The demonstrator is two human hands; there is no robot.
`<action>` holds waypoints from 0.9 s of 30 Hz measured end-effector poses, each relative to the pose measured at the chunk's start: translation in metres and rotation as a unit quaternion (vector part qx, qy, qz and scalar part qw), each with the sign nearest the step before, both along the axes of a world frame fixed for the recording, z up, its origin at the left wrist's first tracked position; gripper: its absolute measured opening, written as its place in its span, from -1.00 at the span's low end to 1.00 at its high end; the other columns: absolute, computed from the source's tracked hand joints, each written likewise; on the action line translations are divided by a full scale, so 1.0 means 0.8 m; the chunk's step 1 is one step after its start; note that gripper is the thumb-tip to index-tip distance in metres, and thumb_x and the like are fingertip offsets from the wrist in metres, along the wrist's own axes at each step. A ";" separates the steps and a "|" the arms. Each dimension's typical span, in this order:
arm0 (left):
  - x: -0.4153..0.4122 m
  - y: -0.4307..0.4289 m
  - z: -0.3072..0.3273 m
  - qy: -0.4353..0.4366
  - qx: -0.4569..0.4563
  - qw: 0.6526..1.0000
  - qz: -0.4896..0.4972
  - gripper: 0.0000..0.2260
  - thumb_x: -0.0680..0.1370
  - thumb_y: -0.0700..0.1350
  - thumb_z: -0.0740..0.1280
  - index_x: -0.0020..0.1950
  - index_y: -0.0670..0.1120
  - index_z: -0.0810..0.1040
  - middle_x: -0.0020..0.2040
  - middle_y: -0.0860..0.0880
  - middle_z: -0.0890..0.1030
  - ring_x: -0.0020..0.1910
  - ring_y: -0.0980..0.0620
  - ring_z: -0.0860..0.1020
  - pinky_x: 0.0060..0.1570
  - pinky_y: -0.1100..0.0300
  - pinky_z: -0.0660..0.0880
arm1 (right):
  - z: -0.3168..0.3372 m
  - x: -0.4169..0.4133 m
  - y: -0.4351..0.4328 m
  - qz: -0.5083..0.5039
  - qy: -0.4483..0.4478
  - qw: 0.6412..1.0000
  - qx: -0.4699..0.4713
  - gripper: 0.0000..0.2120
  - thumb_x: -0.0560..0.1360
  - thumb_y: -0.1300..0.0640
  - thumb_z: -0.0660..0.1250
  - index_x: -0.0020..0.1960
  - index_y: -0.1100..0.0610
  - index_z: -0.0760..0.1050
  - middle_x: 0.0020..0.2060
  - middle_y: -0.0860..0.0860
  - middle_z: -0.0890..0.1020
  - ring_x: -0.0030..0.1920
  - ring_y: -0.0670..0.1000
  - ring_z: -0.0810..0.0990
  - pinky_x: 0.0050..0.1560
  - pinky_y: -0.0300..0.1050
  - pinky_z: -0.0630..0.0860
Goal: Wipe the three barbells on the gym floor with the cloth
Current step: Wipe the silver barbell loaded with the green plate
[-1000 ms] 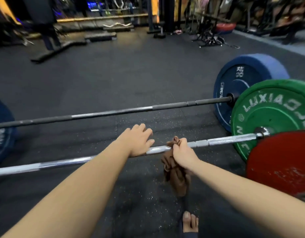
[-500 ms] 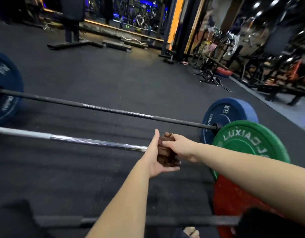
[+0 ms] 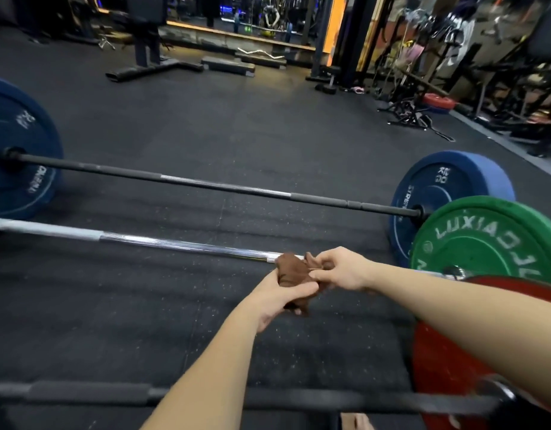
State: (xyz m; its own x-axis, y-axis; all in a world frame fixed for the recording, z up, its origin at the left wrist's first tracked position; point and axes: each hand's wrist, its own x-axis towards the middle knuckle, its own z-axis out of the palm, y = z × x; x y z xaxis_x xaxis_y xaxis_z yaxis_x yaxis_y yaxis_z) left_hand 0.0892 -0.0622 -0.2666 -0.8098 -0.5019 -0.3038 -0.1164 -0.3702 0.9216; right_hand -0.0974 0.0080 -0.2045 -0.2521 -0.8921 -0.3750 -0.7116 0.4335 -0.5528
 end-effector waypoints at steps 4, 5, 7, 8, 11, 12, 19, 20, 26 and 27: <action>-0.023 -0.018 -0.028 -0.147 -0.195 0.969 0.027 -0.51 0.28 0.11 0.67 0.14 0.06 0.65 0.00 0.13 0.73 0.04 0.14 0.67 0.13 0.14 0.61 | -0.021 -0.030 -0.010 0.143 0.098 0.983 0.057 -0.84 0.57 -0.08 0.42 -0.02 0.00 0.65 -0.14 -0.06 0.67 -0.16 -0.09 0.59 -0.01 -0.12 0.53; -0.029 -0.021 -0.035 -0.170 -0.232 0.957 0.042 -0.50 0.26 0.14 0.67 0.13 0.06 0.65 0.01 0.13 0.72 0.04 0.14 0.65 0.14 0.16 0.58 | -0.019 -0.039 -0.019 0.191 0.172 0.964 0.071 -0.78 0.56 -0.12 0.42 0.11 -0.02 0.64 -0.01 -0.05 0.68 -0.03 -0.06 0.61 0.05 -0.11 0.50; -0.045 -0.025 -0.047 -0.184 -0.284 0.939 0.064 -0.54 0.28 0.13 0.65 0.10 0.07 0.64 0.01 0.14 0.70 0.05 0.14 0.63 0.11 0.19 0.56 | -0.021 -0.062 -0.038 0.234 0.302 0.921 0.075 -0.47 0.52 -0.16 0.44 0.43 -0.03 0.46 0.28 0.01 0.55 0.26 0.06 0.53 0.25 -0.02 0.48; -0.053 -0.025 -0.051 -0.181 -0.291 0.937 0.072 -0.57 0.30 0.10 0.65 0.08 0.07 0.63 0.00 0.13 0.70 0.03 0.15 0.63 0.09 0.21 0.56 | -0.028 -0.076 -0.047 0.221 0.345 0.908 0.084 -0.30 0.48 -0.20 0.47 0.53 -0.02 0.33 0.38 0.04 0.43 0.37 0.11 0.44 0.34 0.05 0.44; -0.083 -0.024 -0.064 -0.162 -0.294 0.935 0.119 -0.67 0.33 0.02 0.63 0.00 0.01 0.60 -0.02 0.08 0.66 0.01 0.09 0.61 0.08 0.15 0.56 | -0.063 -0.099 -0.064 0.159 0.389 0.889 0.185 -0.08 0.38 -0.33 0.48 0.57 0.04 0.22 0.47 0.09 0.32 0.45 0.20 0.34 0.39 0.09 0.33; -0.092 -0.020 -0.068 -0.163 -0.302 0.929 0.137 -0.68 0.34 0.02 0.62 -0.04 0.00 0.58 0.02 0.05 0.60 0.05 0.05 0.57 0.11 0.15 0.54 | -0.076 -0.102 -0.066 0.143 0.359 0.901 0.197 -0.23 0.43 -0.29 0.46 0.49 0.06 0.33 0.42 0.09 0.43 0.39 0.18 0.43 0.31 0.03 0.39; -0.141 0.027 -0.099 -0.194 -0.247 0.923 0.224 -0.57 0.40 0.07 0.54 0.19 -0.03 0.53 0.17 0.13 0.34 0.08 0.08 0.51 0.11 0.14 0.55 | -0.101 -0.112 -0.085 0.096 0.250 0.939 0.214 -0.83 0.51 0.04 0.29 -0.08 0.13 0.59 -0.35 0.02 0.72 -0.31 0.00 0.72 -0.14 -0.10 0.65; -0.150 0.030 -0.094 -0.185 -0.205 0.928 0.252 -0.60 0.41 0.05 0.53 0.17 -0.01 0.53 0.13 0.11 0.43 0.03 0.07 0.56 0.06 0.09 0.58 | -0.101 -0.112 -0.086 0.090 0.238 0.940 0.227 -0.82 0.50 0.07 0.26 -0.12 0.15 0.58 -0.42 0.02 0.70 -0.37 -0.01 0.71 -0.15 -0.11 0.67; -0.173 0.052 -0.074 -0.186 -0.120 0.924 0.313 -0.66 0.44 0.05 0.45 0.07 0.12 0.33 0.02 0.10 0.54 0.01 0.03 0.58 0.01 -0.01 0.56 | -0.101 -0.117 -0.090 0.084 0.246 0.936 0.237 -0.74 0.44 -0.02 0.26 -0.26 0.16 0.50 -0.50 0.07 0.65 -0.48 0.05 0.64 -0.28 -0.15 0.62; -0.172 0.052 -0.075 -0.184 -0.138 0.921 0.314 -0.62 0.45 0.06 0.45 0.09 0.11 0.29 0.05 0.08 0.53 0.04 0.01 0.57 0.02 -0.01 0.55 | -0.103 -0.118 -0.090 0.087 0.257 0.936 0.224 -0.75 0.43 -0.03 0.28 -0.27 0.15 0.49 -0.47 0.05 0.65 -0.45 0.07 0.63 -0.30 -0.14 0.59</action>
